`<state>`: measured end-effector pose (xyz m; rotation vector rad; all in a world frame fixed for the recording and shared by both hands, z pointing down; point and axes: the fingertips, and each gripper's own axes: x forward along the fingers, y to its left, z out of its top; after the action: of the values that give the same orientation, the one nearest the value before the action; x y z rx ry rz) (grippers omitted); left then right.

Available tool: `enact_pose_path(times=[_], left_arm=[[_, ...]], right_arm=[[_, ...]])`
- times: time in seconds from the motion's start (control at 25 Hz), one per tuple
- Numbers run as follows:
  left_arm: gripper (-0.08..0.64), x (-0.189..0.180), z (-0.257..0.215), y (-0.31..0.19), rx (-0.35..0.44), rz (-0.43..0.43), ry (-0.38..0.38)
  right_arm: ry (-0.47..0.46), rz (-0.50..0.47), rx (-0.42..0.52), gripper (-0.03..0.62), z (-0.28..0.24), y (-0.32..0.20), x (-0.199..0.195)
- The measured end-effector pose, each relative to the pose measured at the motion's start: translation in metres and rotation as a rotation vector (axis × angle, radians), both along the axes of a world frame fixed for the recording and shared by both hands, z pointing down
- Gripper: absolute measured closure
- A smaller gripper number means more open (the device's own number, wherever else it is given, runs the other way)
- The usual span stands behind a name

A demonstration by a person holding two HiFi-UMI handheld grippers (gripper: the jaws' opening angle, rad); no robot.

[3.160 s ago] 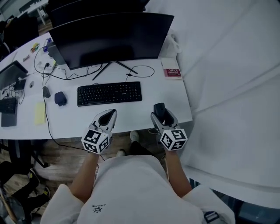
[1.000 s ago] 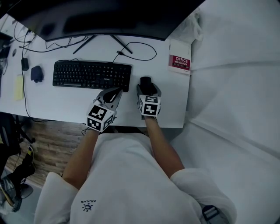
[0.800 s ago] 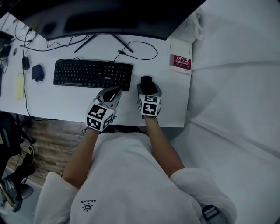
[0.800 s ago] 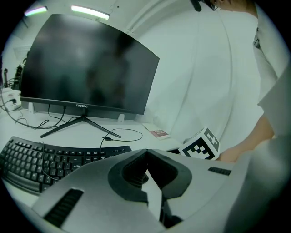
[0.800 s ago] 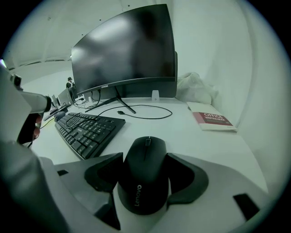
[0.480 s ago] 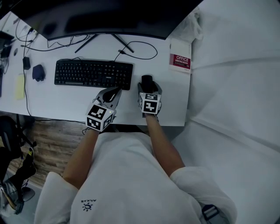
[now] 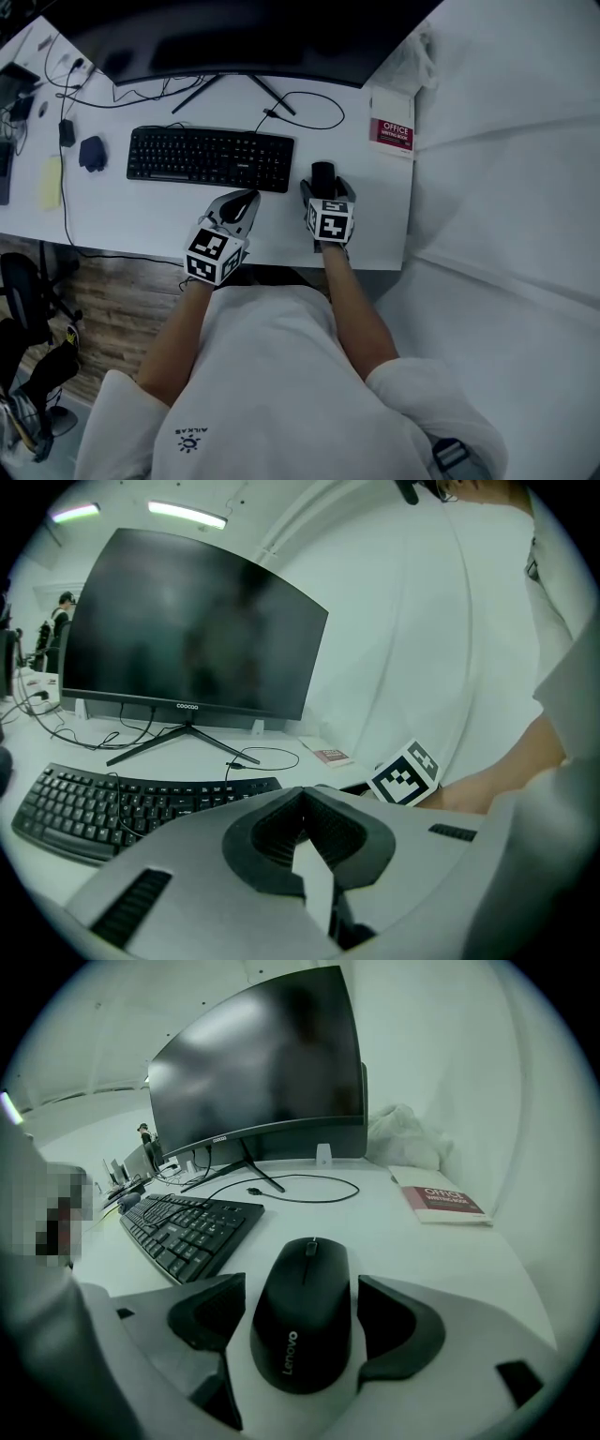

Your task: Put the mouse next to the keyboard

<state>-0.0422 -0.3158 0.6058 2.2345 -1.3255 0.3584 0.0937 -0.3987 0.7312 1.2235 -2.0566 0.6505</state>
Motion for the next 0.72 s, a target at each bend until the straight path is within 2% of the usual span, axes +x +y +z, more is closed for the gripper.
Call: enact_pose_path(times=[0.36,0.72], left_arm=[[0.554,-0.010,-0.014,0.013,0.038,0.008,-0.003],[0.554,-0.037,-0.040,0.038,0.102,0.009,-0.005]], right_arm=[[-0.047,0.033,0.071,0.229,-0.027,0.008,0.006],[-0.130,0.044,0.208,0.237,-0.092,0.035,-0.009]])
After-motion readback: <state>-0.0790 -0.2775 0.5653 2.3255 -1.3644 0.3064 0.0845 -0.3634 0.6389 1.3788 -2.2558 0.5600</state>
